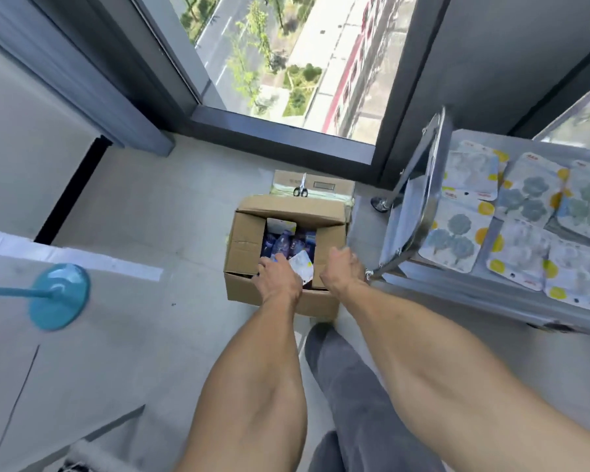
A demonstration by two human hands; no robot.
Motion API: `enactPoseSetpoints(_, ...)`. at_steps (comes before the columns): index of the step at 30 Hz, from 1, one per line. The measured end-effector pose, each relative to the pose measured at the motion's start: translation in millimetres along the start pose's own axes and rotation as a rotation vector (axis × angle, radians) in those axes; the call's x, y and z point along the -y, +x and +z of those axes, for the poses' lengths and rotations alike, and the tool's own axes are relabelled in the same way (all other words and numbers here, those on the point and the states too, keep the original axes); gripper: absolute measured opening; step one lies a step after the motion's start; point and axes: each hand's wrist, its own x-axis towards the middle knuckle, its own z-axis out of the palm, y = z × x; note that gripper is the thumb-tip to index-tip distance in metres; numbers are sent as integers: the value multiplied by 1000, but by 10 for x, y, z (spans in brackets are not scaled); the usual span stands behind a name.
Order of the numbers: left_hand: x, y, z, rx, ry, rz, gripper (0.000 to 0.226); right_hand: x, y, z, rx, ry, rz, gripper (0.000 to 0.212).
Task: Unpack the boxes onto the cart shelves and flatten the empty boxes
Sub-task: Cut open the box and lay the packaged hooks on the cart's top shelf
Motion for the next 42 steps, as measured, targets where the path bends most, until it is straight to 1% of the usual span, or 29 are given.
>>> enactPoseSetpoints(5,185,1022,-8,31,41,37,40,452,758,293,37,-25,60,30)
enactPoseSetpoints(8,275,1578,114,31,67,64,42,606,1180,546,38,-23,97,30)
enactPoseSetpoints(10,327,1870,245,63,87,79,41,675,1405,750,75,-11,126,31)
enactPoseSetpoints(14,396,2469,623,114,150,127,36,751,1830,1272,127,16,175,31)
enactPoseSetpoints(19,385,3250,1276,200,183,234,39,718,2379,1966,162,10,185,30)
enactPoseSetpoints(24,384,3839,1911,254,255,346,43,636,2851,2711,211,99,311,32)
enactPoseSetpoints(27,449,4125,2186,251,328,395,45,670,3046,3138,244,114,345,36)
enactPoseSetpoints(31,510,4408,2377,183,407,431,45,762,3179,3562,248,95,366,44)
enactPoseSetpoints(35,498,4627,2425,102,468,543,46,814,3306,3684,201,23,341,52)
enactPoseSetpoints(38,391,4740,2422,73,494,588,47,785,3427,3629,187,3,334,51)
enactPoseSetpoints(40,311,4778,2429,68,509,614,45,743,3500,3562,204,5,339,50)
enactPoseSetpoints(42,277,4776,2456,95,541,631,44,718,3517,3526,223,3,340,53)
